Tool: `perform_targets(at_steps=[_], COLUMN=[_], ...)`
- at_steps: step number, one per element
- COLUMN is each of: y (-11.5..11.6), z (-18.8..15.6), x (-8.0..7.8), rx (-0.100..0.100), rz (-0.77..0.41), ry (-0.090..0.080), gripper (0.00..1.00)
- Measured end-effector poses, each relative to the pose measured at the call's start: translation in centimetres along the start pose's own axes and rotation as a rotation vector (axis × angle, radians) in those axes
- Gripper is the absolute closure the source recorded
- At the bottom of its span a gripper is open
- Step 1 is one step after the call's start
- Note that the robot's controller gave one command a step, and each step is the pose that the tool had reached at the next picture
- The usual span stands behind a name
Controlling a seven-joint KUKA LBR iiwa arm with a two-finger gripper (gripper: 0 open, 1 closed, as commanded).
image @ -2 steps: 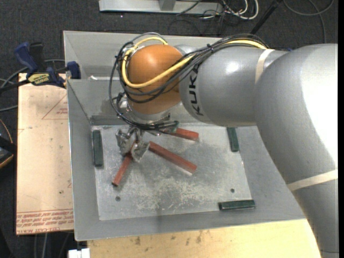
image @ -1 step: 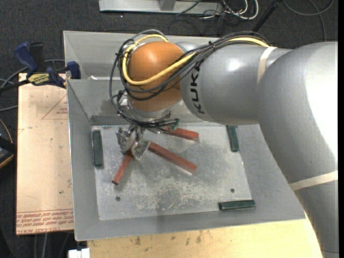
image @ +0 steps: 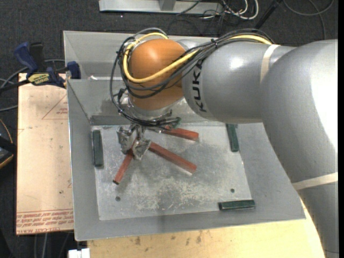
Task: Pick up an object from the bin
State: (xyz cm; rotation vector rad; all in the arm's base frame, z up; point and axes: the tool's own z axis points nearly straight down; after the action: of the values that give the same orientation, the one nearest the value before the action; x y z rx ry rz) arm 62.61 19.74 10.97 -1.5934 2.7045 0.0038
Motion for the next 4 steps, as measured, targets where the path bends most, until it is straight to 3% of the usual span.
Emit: perform_targets(at_steps=[4], y=[-0.1], z=[-4.3], x=[-0.1], rx=[0.003], rz=[0.002], ry=[-0.002], gripper=[1.0])
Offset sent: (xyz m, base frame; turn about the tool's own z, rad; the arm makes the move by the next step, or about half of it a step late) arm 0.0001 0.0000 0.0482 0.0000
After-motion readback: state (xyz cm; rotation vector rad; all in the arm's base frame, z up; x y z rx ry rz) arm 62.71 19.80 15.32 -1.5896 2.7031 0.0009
